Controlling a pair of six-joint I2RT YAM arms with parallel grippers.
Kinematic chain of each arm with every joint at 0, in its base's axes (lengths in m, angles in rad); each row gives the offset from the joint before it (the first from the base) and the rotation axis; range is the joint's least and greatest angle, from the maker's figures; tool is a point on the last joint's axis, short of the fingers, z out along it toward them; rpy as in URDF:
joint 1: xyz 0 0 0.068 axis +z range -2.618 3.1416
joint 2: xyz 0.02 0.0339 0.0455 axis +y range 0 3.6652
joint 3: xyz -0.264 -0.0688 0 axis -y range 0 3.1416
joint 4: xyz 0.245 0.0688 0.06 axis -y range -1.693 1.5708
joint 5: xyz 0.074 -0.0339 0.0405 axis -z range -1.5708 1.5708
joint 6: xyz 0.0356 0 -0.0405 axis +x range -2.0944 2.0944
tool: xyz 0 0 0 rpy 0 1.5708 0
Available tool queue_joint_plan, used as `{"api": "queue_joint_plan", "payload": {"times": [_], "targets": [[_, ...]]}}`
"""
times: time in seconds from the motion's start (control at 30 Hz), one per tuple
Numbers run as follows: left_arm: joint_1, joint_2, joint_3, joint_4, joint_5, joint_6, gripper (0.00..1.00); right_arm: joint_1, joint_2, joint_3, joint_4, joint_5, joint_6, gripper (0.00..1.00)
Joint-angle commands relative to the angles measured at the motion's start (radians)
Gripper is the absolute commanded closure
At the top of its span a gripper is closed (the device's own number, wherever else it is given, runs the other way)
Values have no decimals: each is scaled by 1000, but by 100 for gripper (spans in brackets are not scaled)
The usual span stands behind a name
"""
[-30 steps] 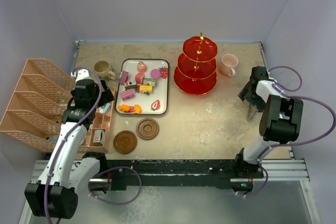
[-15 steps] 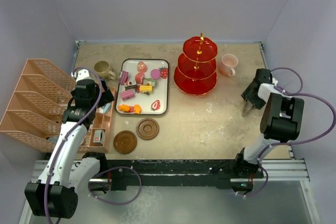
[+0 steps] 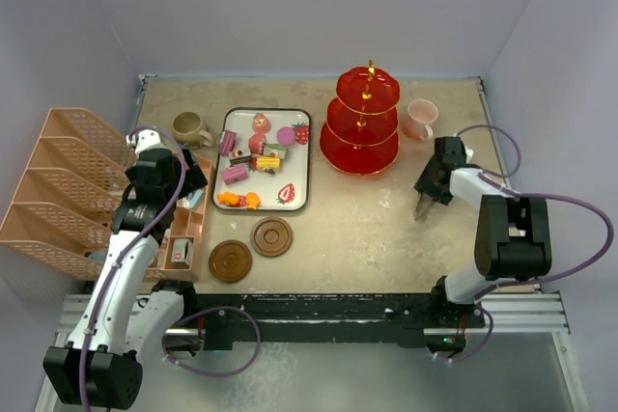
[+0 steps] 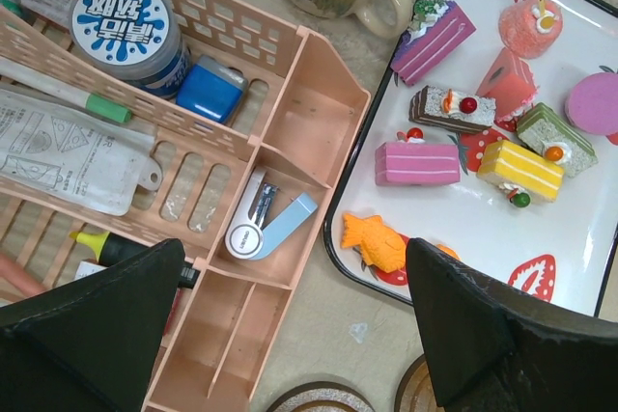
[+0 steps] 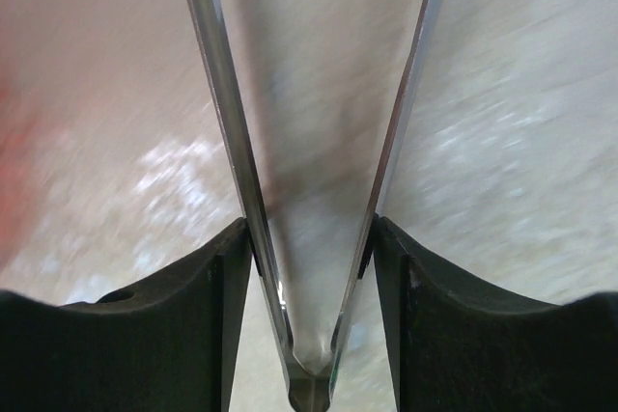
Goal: Serve the afternoon tea
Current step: Move the clamp to the center of the board.
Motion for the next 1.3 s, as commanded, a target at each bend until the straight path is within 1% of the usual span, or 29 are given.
{"api": "queue_joint_plan", "payload": {"times": [0.0,0.1,0.27,0.33,0.43,0.5,0.63,0.83,0.93,1.07,1.2,1.27], "targets": [[-10,-14,39,6,-31,-17,6,140,-25,-75,-131,-83,117,44],[-9,-14,41,3,-35,-17,6,208,-77,-142,-146,-90,184,44],[-10,-8,40,5,-27,-16,6,246,-227,-218,-191,-164,232,41],[-11,-5,40,4,-22,-15,6,250,-272,-207,-245,-164,244,40],[-11,-6,40,4,-21,-15,6,250,-293,-161,-312,-103,257,34],[-12,-9,38,3,-21,-15,6,250,-267,-129,-335,-92,255,33],[-12,-11,39,1,-28,-17,6,250,-153,3,-428,8,222,24],[-13,-13,39,-1,-31,-17,6,250,-30,164,-467,-57,137,19],[-14,-15,39,-3,-38,-18,6,250,25,185,-490,-99,134,15],[-16,-15,39,-4,-44,-19,6,249,42,185,-505,-103,118,15],[-16,-16,40,-6,-48,-18,6,248,25,185,-501,-142,105,15],[-17,-16,39,-6,-47,-19,6,246,48,190,-492,-152,92,15]]}}
